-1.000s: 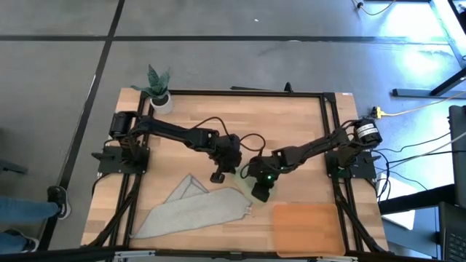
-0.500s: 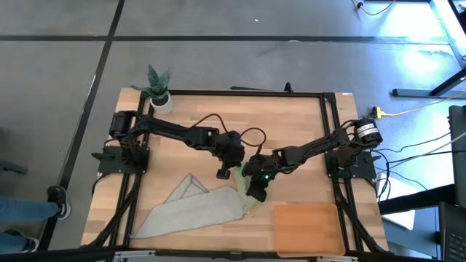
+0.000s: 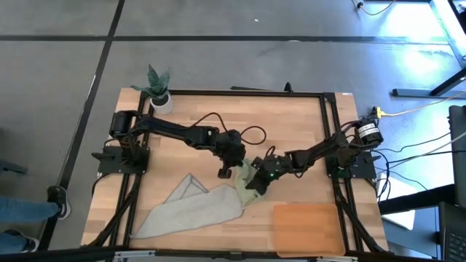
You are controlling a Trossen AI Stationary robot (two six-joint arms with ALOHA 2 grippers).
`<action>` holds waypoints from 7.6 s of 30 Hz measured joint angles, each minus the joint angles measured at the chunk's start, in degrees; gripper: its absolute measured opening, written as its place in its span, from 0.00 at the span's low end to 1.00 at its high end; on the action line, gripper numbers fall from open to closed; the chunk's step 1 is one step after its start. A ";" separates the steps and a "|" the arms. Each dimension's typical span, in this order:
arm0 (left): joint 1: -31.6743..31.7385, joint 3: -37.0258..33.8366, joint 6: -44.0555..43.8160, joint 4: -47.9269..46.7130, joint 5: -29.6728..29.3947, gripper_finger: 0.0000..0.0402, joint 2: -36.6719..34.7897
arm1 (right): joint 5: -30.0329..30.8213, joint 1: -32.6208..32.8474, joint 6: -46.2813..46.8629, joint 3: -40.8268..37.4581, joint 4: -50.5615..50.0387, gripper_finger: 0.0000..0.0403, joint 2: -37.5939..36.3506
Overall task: Roll microfiber towels into tight, uniform cylinder then place into a basket
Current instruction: Roll the green microfiber towel
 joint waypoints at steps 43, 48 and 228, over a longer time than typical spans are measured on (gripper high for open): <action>0.35 4.58 -2.60 12.64 0.96 0.00 12.12 | 4.72 2.03 4.23 -0.81 -5.93 0.03 -0.51; 0.35 4.56 -2.90 13.18 0.88 0.00 13.14 | 5.70 2.27 4.15 -0.81 -7.86 0.03 -2.78; -4.34 -8.21 -9.54 -13.61 -9.70 0.21 -28.55 | 0.43 -0.42 -42.57 11.16 -52.81 0.30 -4.66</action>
